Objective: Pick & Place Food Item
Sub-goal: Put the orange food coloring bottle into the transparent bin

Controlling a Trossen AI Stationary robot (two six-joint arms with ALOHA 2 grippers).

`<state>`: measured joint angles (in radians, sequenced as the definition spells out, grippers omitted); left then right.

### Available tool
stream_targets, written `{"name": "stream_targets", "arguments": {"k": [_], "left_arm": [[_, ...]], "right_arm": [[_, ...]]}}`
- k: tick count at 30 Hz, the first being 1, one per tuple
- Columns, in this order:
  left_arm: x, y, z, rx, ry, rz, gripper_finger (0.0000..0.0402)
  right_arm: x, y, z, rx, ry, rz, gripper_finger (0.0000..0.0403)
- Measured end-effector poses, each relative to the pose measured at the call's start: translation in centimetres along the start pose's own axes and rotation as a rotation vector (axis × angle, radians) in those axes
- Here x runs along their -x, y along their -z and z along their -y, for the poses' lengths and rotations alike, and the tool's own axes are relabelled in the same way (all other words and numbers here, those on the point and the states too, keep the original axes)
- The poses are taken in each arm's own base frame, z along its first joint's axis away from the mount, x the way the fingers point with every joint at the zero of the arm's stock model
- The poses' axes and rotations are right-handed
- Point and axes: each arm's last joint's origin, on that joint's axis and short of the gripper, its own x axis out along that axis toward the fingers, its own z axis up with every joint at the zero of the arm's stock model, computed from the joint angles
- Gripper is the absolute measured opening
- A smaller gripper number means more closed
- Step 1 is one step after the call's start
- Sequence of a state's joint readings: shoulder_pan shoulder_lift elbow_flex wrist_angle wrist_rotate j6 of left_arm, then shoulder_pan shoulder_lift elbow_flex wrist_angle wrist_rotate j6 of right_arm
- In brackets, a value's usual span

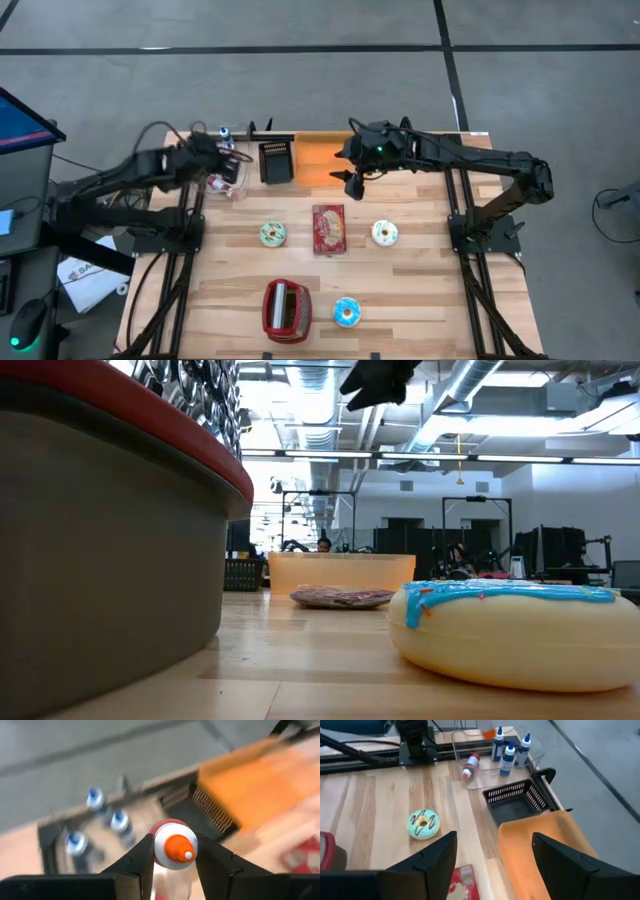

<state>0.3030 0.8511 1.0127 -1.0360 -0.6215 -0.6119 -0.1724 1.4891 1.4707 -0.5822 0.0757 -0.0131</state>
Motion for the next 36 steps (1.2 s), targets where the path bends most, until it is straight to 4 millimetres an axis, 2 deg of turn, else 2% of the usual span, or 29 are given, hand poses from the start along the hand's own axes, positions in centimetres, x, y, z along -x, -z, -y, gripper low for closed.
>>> {"name": "stream_targets", "arguments": {"k": [6,13,16,22,29,36], "left_arm": [[-2.8,0.4,-1.8,0.137,-0.051,-0.245,0.0111],[-6.1,1.1,-2.9,0.213,-0.14,-0.244,0.0111],[-8.0,2.3,-3.2,0.239,-0.146,-0.292,0.0111],[-10.9,3.7,-2.7,0.28,-0.145,-0.301,0.0111],[-13.1,4.8,-2.3,0.252,-0.173,-0.326,0.0111],[-14.0,5.0,-2.1,0.217,-0.182,-0.351,0.0111]], "right_arm": [[-0.1,0.0,0.2,-0.037,0.006,0.007,0.0249],[-0.1,0.1,0.2,-0.052,0.004,0.005,0.0249],[-0.1,0.1,0.1,-0.063,0.003,0.004,0.0249],[-0.1,0.1,0.1,-0.068,0.003,0.003,0.0249],[-0.1,0.1,0.1,-0.068,0.003,0.0,0.0249],[-0.1,0.1,-0.3,-0.06,-0.008,0.0,0.0249]]}}
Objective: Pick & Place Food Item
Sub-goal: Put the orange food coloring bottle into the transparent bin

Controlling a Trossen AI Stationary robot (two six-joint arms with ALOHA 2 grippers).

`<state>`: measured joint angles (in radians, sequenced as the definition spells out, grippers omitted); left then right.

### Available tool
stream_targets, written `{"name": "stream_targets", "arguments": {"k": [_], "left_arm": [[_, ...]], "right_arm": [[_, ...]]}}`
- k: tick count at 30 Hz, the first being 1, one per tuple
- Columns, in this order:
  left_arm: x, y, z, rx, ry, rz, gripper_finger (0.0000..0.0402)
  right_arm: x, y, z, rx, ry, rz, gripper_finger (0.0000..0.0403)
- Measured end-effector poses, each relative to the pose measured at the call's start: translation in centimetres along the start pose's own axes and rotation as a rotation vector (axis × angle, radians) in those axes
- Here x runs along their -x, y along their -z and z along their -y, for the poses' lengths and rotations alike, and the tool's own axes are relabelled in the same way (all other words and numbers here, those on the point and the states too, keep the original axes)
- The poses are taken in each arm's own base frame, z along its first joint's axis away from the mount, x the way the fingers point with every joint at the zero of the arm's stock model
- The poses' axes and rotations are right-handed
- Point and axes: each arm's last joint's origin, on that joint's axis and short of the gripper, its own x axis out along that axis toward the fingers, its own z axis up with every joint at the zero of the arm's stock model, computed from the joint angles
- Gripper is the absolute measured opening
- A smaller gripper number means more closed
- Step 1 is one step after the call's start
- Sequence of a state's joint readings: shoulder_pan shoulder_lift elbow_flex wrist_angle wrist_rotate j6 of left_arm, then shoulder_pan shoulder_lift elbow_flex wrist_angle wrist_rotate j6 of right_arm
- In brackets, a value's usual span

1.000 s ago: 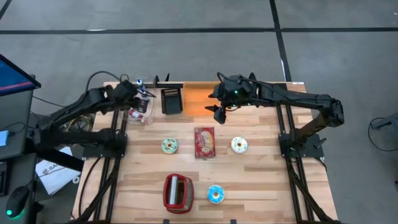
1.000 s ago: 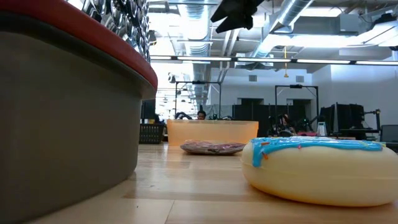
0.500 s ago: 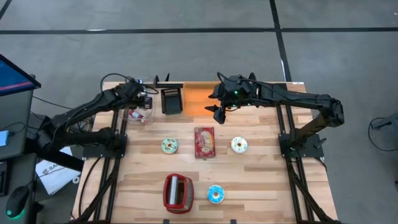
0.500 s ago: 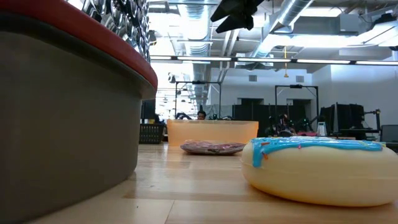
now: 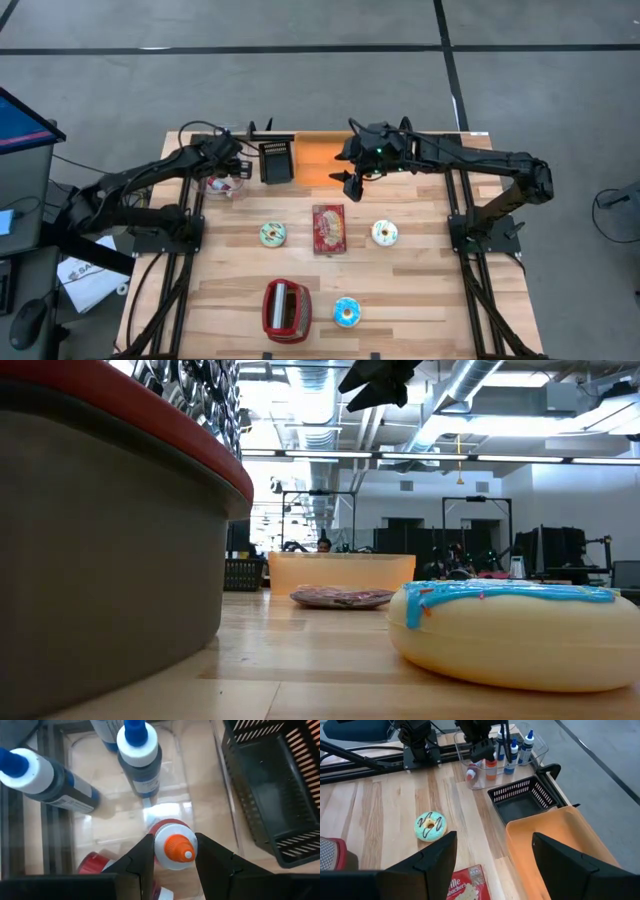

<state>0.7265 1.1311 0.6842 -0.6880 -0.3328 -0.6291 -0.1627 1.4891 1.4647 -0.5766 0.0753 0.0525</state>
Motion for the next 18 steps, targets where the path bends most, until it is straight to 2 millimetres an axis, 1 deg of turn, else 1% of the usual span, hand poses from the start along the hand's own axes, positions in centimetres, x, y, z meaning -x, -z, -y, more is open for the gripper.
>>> {"name": "stream_targets", "arguments": {"k": [5,11,15,18], "left_arm": [[-0.2,-0.1,0.1,-0.003,-0.004,-0.003,0.0114],[0.1,0.0,0.0,-0.003,0.002,0.002,0.0152],[1.0,-0.2,-0.3,-0.009,0.037,0.046,0.0169],[2.0,-0.3,-0.6,-0.004,0.069,0.09,0.0177]], "right_arm": [[0.0,0.0,-0.4,0.007,-0.01,0.0,0.0249],[0.1,0.1,-0.9,0.014,-0.021,0.0,0.0249],[0.1,0.1,-0.8,0.006,-0.019,0.0,0.0249],[0.1,0.1,-0.8,0.006,-0.018,0.0,0.0249]]}}
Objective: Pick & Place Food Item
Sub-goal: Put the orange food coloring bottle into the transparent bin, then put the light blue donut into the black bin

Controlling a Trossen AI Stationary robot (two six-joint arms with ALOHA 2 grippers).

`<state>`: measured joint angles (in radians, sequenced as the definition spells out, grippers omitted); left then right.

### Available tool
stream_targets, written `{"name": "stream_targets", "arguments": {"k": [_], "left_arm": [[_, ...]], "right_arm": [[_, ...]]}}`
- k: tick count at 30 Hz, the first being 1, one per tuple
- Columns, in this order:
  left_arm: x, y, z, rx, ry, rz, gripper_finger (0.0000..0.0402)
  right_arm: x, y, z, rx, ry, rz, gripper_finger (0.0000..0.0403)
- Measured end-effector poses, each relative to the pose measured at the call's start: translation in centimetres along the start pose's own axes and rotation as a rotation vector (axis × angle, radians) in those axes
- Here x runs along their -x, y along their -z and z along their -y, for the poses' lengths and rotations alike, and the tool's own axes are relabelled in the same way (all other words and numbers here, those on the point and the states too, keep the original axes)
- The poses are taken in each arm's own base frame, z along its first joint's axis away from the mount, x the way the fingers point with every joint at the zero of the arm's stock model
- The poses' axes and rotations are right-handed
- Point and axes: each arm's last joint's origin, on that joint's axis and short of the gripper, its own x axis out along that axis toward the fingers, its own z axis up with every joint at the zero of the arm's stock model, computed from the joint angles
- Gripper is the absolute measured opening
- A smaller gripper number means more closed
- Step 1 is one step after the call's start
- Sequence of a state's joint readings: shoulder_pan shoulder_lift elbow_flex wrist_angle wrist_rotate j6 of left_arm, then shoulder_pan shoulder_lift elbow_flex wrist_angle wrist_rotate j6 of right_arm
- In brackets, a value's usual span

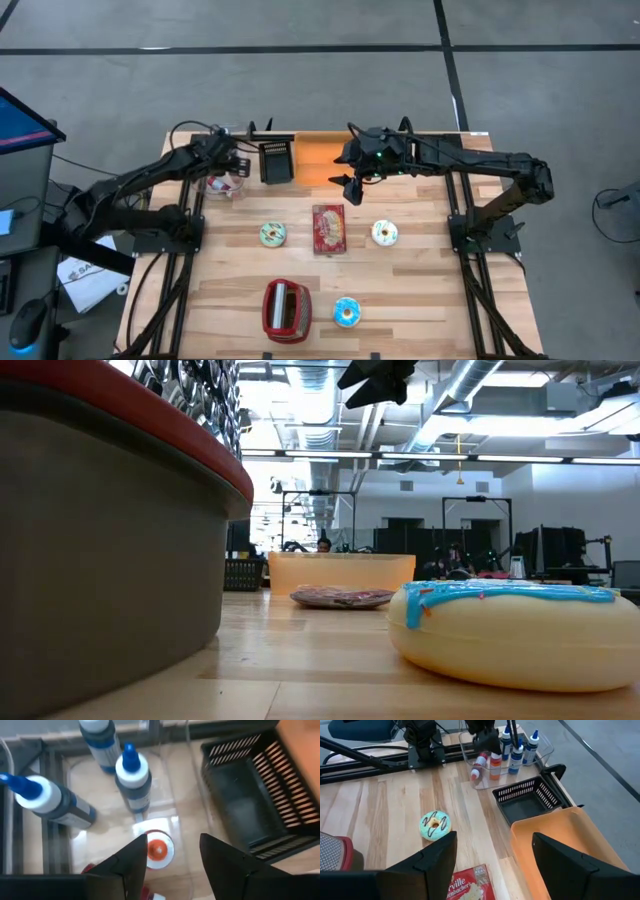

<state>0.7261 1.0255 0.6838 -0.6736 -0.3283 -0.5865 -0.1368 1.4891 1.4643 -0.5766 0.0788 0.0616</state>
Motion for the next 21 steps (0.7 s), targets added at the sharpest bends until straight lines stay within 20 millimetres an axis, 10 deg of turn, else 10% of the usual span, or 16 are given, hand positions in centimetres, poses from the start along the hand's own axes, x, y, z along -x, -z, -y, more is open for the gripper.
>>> {"name": "stream_targets", "arguments": {"k": [11,21], "left_arm": [[4.7,0.0,-1.3,0.054,0.268,0.132,0.0186],[9.3,1.4,0.9,-0.509,0.969,0.232,0.0175]], "right_arm": [[0.0,0.5,0.0,-0.005,0.004,-0.055,0.0249],[-0.2,4.4,0.3,-0.017,0.028,-0.334,0.0249]]}}
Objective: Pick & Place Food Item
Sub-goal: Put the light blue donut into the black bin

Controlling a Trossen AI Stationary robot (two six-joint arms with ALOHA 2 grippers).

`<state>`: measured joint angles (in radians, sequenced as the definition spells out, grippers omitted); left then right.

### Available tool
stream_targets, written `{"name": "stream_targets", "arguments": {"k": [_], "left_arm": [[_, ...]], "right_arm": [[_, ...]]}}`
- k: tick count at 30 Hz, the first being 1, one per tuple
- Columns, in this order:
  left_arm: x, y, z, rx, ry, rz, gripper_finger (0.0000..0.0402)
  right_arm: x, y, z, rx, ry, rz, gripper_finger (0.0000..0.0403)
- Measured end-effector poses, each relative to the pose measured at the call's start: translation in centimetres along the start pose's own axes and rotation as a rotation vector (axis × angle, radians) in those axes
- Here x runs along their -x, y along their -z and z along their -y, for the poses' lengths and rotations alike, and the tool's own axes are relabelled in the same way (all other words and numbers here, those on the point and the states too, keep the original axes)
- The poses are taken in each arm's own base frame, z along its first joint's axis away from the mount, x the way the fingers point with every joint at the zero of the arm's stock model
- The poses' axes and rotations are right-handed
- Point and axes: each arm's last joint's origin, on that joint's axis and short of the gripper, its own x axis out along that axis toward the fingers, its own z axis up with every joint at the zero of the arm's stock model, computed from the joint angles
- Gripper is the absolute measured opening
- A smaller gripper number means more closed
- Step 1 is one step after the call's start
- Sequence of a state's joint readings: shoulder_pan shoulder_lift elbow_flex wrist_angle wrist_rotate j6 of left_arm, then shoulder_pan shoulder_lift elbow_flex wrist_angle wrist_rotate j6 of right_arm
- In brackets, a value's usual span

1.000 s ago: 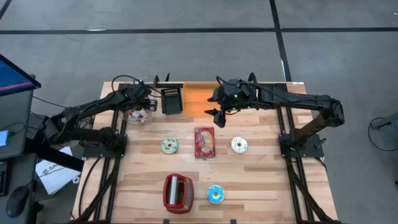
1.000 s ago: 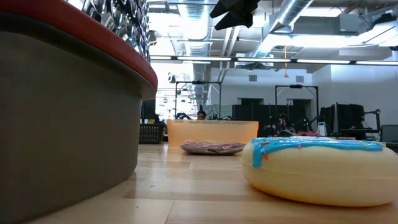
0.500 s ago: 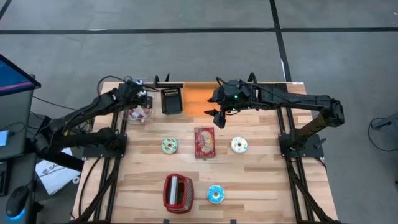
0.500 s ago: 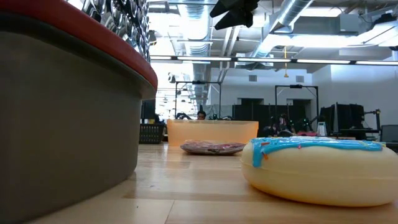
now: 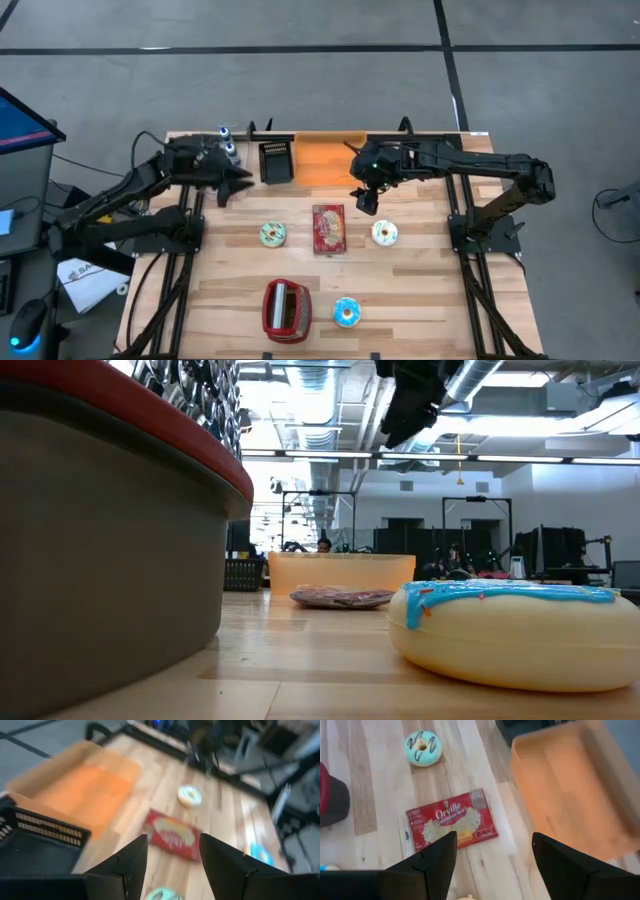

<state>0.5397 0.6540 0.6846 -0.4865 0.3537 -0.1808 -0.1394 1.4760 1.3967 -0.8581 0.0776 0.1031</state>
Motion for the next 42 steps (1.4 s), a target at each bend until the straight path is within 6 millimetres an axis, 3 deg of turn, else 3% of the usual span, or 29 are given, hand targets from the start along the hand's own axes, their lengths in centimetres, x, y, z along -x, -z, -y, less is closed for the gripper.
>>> {"name": "stream_targets", "arguments": {"k": [8,14,19,27,42], "left_arm": [[-2.7,2.4,2.6,-0.226,-0.016,-0.257,0.0186],[-6.5,4.6,4.0,-0.325,0.001,-0.488,0.0198],[-9.1,6.6,3.9,-0.415,0.009,-0.673,0.0215],[-11.6,7.1,4.1,-0.531,-0.006,-0.655,0.0221],[-14.8,9.1,2.6,-0.578,-0.044,-0.766,0.0221]], "right_arm": [[-0.6,2.6,-1.1,-0.164,-0.049,-0.027,0.0249],[2.1,2.4,-1.5,-0.281,-0.099,0.104,0.0249],[4.4,2.7,-0.8,-0.328,-0.089,0.172,0.0249],[6.6,3.0,0.7,-0.428,-0.076,0.247,0.0249],[6.6,3.1,0.8,-0.43,-0.07,0.235,0.0249]]}}
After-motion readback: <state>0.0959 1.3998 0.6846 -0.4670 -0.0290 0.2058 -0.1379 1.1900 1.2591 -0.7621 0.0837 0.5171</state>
